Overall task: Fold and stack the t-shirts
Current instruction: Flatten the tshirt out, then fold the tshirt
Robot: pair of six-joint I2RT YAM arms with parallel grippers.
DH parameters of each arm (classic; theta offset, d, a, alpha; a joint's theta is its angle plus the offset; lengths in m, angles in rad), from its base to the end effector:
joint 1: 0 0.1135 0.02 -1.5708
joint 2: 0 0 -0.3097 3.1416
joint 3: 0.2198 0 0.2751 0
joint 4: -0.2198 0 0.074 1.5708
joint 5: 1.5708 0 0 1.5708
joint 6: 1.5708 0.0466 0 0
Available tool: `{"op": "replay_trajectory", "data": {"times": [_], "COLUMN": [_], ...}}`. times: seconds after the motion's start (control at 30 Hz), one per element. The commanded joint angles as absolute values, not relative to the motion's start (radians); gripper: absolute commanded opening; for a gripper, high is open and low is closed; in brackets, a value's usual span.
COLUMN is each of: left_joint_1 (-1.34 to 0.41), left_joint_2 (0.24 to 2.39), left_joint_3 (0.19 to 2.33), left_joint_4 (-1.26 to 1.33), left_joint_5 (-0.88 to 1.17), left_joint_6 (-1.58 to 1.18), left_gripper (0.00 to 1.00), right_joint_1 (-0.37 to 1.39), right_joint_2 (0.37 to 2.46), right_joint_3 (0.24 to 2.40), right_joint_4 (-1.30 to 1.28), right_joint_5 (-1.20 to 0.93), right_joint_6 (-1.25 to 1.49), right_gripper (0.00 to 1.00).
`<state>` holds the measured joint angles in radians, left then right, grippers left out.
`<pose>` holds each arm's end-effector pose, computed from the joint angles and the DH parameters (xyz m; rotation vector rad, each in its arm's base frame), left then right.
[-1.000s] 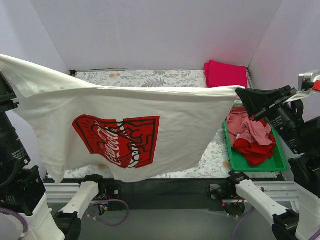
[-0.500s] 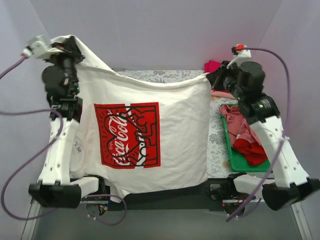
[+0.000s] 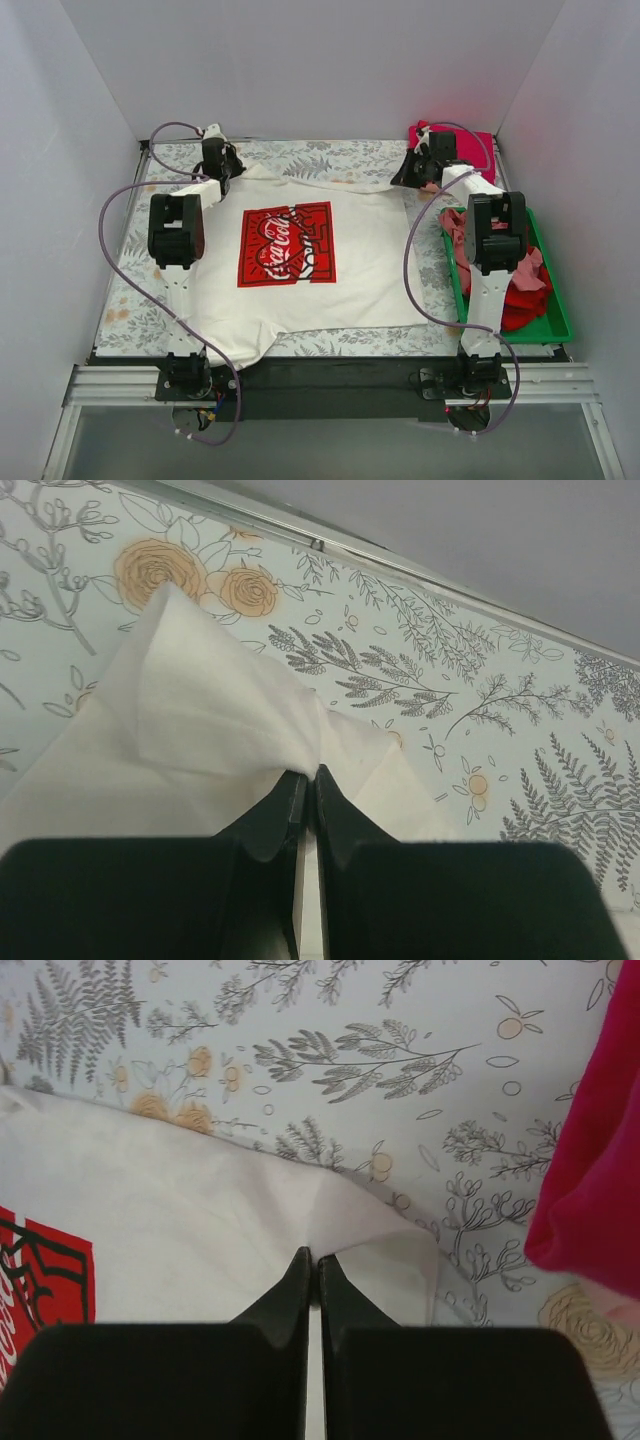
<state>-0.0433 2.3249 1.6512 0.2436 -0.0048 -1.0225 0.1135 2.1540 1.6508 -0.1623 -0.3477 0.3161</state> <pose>0.5883 -0.0253 0.1683 -0.9745 1.8220 -0.6691 0.5420 0.0778 0.2223 0.0364 2.2615 0.6203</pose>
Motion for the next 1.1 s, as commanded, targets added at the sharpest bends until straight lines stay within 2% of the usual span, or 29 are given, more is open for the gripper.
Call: {"op": "replay_trajectory", "data": {"times": [0.0,0.33,0.77,0.9,1.07], "left_joint_1": [-0.044,-0.043,-0.063,-0.081,-0.084], "left_joint_2": [2.312,2.318,1.974,1.901,1.794], "left_joint_3": [1.793,1.807,1.513,1.488,1.399], "left_joint_4": [0.27,0.226,0.006,-0.182,-0.324], "left_joint_5": [0.074,0.012,-0.158,-0.251,-0.265], "left_joint_6": [-1.038,-1.088,-1.265,-1.318,-1.374], "left_gripper": [0.0,0.0,0.0,0.0,0.0], "right_joint_1": [0.109,0.094,0.1,0.101,0.101], "right_joint_2": [2.187,2.195,2.02,1.958,1.899], "right_joint_3": [1.785,1.812,1.635,1.583,1.54], "right_joint_4": [-0.1,-0.123,-0.195,-0.209,-0.235], "right_joint_5": [-0.398,-0.267,-0.285,-0.256,-0.227], "right_joint_6": [0.287,0.244,0.23,0.209,0.189], "right_gripper": [0.01,0.01,0.01,0.01,0.01]}}
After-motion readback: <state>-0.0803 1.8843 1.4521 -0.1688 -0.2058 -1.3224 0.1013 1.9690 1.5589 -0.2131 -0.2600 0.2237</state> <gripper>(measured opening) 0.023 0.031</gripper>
